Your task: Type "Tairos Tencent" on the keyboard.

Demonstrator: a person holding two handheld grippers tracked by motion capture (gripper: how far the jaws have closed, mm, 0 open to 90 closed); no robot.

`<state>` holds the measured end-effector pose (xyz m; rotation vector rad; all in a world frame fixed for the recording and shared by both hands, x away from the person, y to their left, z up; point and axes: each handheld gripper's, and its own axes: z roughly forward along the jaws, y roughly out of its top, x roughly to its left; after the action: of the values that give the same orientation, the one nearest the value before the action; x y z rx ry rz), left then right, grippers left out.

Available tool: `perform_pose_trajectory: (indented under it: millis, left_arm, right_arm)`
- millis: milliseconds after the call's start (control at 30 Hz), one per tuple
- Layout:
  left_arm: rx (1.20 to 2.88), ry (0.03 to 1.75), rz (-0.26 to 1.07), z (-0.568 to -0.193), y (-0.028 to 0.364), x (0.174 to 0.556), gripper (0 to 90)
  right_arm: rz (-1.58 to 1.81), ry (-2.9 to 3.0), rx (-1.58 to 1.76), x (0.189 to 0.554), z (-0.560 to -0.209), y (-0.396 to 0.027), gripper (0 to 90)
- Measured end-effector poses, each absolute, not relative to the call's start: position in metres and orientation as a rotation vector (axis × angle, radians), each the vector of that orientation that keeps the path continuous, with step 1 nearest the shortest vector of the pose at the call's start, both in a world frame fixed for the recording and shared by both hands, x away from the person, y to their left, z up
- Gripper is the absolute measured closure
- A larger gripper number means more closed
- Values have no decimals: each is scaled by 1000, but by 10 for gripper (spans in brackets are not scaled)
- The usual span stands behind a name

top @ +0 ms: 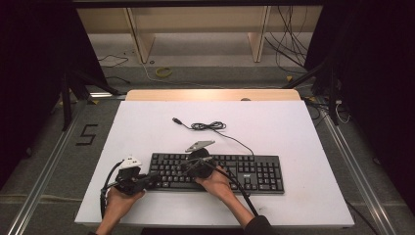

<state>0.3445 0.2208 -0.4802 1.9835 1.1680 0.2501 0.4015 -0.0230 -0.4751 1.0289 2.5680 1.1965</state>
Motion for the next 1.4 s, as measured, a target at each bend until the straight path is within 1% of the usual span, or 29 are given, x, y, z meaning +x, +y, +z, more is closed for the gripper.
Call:
perform_pose_trajectory:
  millis: [867, 1167, 1400]
  left_arm:
    - [2000, 1185, 225, -483, 220, 347, 892]
    - [1999, 1175, 231, -482, 220, 347, 889]
    - [1960, 1149, 246, -476, 222, 345, 851]
  right_arm:
    - [1147, 2582, 1000, 400, -480, -19, 900]
    - [1203, 2568, 1041, 400, -476, -24, 889]
    - [1236, 2550, 1043, 398, -470, -30, 876]
